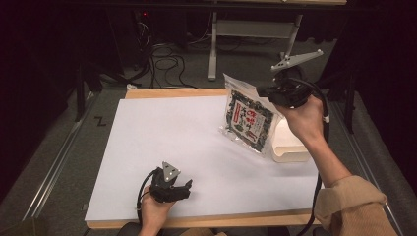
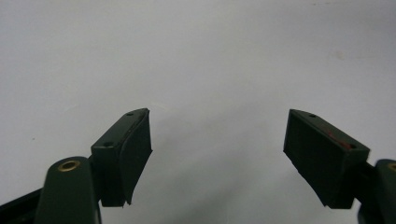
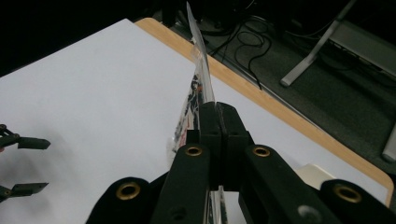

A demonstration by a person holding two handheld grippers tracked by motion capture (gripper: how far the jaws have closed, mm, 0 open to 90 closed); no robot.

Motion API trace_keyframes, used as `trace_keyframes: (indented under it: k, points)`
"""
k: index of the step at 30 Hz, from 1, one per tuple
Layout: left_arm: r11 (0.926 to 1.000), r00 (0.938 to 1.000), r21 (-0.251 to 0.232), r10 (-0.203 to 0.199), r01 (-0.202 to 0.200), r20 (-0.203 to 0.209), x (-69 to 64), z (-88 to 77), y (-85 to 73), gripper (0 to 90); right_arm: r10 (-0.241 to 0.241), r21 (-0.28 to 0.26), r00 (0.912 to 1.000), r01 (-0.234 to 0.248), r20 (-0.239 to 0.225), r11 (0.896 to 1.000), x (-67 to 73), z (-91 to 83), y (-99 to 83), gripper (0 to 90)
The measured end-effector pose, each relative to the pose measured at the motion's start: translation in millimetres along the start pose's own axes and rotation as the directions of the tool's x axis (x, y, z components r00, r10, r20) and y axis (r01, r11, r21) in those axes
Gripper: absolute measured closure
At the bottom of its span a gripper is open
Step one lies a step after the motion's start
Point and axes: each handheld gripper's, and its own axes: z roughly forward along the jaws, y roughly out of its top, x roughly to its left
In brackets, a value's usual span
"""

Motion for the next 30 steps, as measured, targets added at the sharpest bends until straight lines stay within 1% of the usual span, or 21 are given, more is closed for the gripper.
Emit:
trace_keyframes:
  k: [1,5,6,7,11,12,13,14,15,16,17,19,20,22,24,26,27,30]
  points:
    - [1.0,1.0,-0.003,-0.008,0.008,0.001,0.7,0.2,0.1,23.8,0.006,-0.003,1.0,-0.006,0.003,1.0,-1.8,-0.5,0.6,90.0]
    - [1.0,1.0,0.001,-0.001,0.001,-0.001,-0.1,0.5,0.4,23.8,0.012,-0.007,0.9999,-0.012,0.012,1.0,-5.3,-0.8,1.7,90.0]
    - [1.0,1.0,0.003,-0.001,0.001,0.0,-0.4,0.6,0.3,23.8,0.018,-0.013,0.9997,-0.018,0.017,1.0,-7.0,-1.8,2.3,90.0]
    - [1.0,1.0,0.001,0.0,0.0,0.001,-0.6,0.4,0.2,23.8,0.021,-0.019,0.9997,-0.021,0.013,1.0,-8.0,-2.2,2.4,90.0]
    - [1.0,1.0,0.002,-0.003,0.003,0.002,-0.2,0.5,0.1,23.8,0.032,-0.02,0.9993,-0.031,0.02,0.999,-9.7,-4.5,4.1,90.0]
    - [1.0,1.0,0.001,-0.003,0.003,0.003,0.1,0.4,0.3,23.8,0.031,-0.025,0.9993,-0.03,0.022,0.999,-11.4,-5.4,5.1,90.0]
    - [1.0,1.0,0.001,0.0,0.0,0.003,-0.2,0.5,0.7,23.8,0.044,-0.032,0.9984,-0.042,0.036,0.999,-16.2,-9.1,7.1,90.0]
    - [1.0,1.0,0.003,0.0,0.0,0.005,-0.7,0.7,0.6,23.8,0.05,-0.044,0.998,-0.049,0.038,0.998,-19.5,-10.8,7.8,90.0]
    - [1.0,1.0,0.003,0.0,0.0,0.005,-0.7,0.7,0.6,23.8,0.05,-0.044,0.998,-0.049,0.038,0.998,-19.5,-10.8,7.8,90.0]
    - [1.0,1.0,0.0,0.002,-0.002,0.005,-0.9,0.7,0.4,23.8,0.065,-0.05,0.997,-0.063,0.042,0.997,-22.1,-12.6,8.2,90.0]
    - [1.0,1.0,-0.004,0.002,-0.002,0.005,-0.8,-0.2,0.2,23.8,0.077,-0.061,0.9954,-0.073,0.057,0.995,-28.0,-14.8,8.3,90.0]
    - [1.0,1.0,-0.004,0.0,0.0,0.004,-0.5,-0.4,-0.1,23.8,0.083,-0.064,0.9945,-0.079,0.063,0.995,-29.3,-15.2,7.9,90.0]
    - [1.0,0.9999,-0.003,-0.009,0.009,0.007,0.6,-1.4,-0.3,23.8,0.083,-0.077,0.9927,-0.076,0.088,0.994,-32.0,-17.1,6.5,90.0]
    - [0.9999,0.9999,-0.007,-0.013,0.013,0.006,0.9,-1.6,-0.1,23.8,0.083,-0.083,0.9919,-0.075,0.096,0.994,-33.4,-18.3,6.0,90.0]
    - [0.9999,0.9999,-0.003,-0.01,0.01,0.005,0.6,-1.0,0.1,23.8,0.09,-0.101,0.989,-0.078,0.117,0.992,-38.4,-21.1,4.7,90.0]
    - [1.0,1.0,-0.001,-0.006,0.006,0.007,-0.3,-0.8,0.0,23.8,0.105,-0.108,0.9862,-0.091,0.128,0.99,-42.1,-22.9,3.8,90.0]
    - [1.0,1.0,-0.003,-0.005,0.005,0.008,-0.4,-1.2,-0.1,23.8,0.115,-0.11,0.983,-0.099,0.143,0.989,-46.7,-24.2,2.6,90.0]
    - [0.9999,0.9999,-0.003,-0.01,0.01,0.006,0.1,-1.7,-0.6,23.8,0.137,-0.115,0.9785,-0.12,0.154,0.986,-53.4,-26.3,0.9,90.0]
